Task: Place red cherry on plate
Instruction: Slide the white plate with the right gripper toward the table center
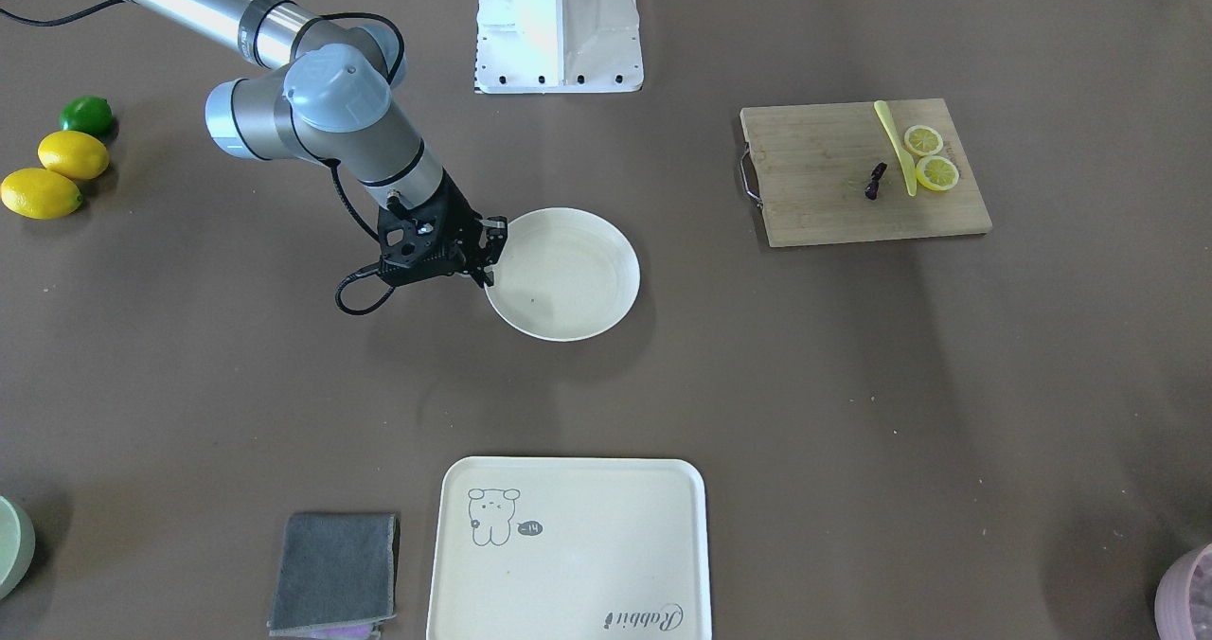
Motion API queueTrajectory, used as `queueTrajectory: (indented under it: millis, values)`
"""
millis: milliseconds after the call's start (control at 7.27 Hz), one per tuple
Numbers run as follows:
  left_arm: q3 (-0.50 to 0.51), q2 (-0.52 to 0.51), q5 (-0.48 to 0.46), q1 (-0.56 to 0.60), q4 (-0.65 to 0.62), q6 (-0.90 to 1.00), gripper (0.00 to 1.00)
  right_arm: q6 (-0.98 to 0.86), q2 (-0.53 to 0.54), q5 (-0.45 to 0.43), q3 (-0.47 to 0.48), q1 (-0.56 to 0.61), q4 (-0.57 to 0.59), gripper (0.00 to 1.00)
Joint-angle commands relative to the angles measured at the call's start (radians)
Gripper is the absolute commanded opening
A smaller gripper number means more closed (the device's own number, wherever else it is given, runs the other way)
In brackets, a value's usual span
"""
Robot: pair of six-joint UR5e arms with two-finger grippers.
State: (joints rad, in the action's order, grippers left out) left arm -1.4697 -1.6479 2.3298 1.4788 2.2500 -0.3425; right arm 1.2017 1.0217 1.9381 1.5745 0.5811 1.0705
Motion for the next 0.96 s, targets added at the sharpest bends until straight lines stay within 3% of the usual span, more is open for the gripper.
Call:
queueTrajectory:
  millis: [0, 138, 412, 688, 825]
  values:
    - [0.002, -0.004, -0.001, 0.000, -0.001, 0.003, 0.97, 0.033, -0.012, -0.002, -0.016, -0.017, 0.000, 0.00]
    - [0.002, -0.007, -0.001, -0.002, -0.001, 0.003, 0.97, 0.033, -0.011, -0.007, -0.020, -0.018, 0.000, 0.68]
    - [-0.001, -0.009, -0.001, 0.000, -0.001, -0.009, 0.97, 0.042, -0.011, -0.071, -0.019, -0.040, -0.001, 0.99]
    - [-0.029, -0.013, 0.005, -0.002, 0.002, -0.124, 0.97, 0.050, -0.009, -0.026, 0.002, 0.001, 0.002, 0.99]
    - [-0.078, -0.013, 0.006, -0.008, -0.001, -0.241, 0.97, 0.047, 0.003, 0.063, 0.010, 0.064, 0.002, 0.99]
